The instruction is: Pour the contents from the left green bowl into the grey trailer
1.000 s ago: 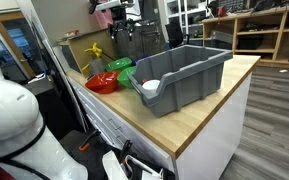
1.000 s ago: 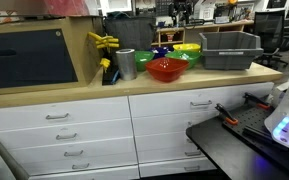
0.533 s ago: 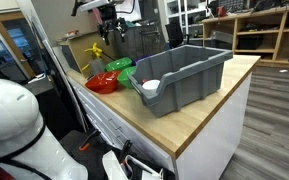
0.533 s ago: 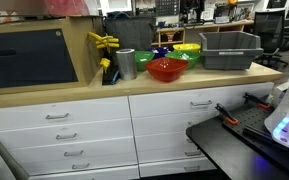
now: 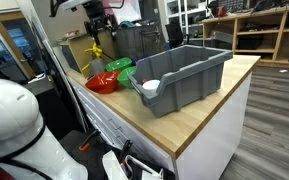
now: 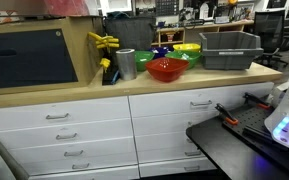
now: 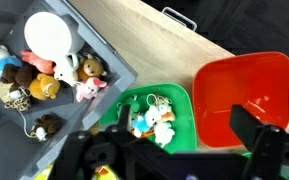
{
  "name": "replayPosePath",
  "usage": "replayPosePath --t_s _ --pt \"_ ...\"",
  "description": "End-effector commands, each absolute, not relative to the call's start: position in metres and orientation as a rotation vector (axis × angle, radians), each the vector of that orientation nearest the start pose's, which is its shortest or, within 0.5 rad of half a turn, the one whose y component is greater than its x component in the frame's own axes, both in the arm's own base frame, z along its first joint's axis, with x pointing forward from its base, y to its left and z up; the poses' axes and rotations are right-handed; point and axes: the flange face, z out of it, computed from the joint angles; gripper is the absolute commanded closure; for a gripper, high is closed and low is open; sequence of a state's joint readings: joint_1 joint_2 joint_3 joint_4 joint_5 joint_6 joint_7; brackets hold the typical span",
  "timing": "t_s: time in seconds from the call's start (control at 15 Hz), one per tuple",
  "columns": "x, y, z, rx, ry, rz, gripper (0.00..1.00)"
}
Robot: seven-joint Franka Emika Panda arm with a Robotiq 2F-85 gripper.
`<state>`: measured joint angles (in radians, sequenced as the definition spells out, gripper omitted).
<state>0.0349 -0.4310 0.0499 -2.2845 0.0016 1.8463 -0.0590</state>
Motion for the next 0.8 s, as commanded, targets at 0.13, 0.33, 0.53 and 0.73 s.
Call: replayPosePath --t_s 0.13,0.33,0.53,0.73 --pt "0.399 0.031 0.530 -3.153 -0.177 -0.034 0.00" --pt "0.389 0.028 0.534 -3.152 -0.149 -0.055 0.00" --pt "0.388 0.028 0.534 -3.152 -0.149 -0.054 0.00" --pt "0.388 0.028 0.533 -3.152 -0.149 -0.053 0.00"
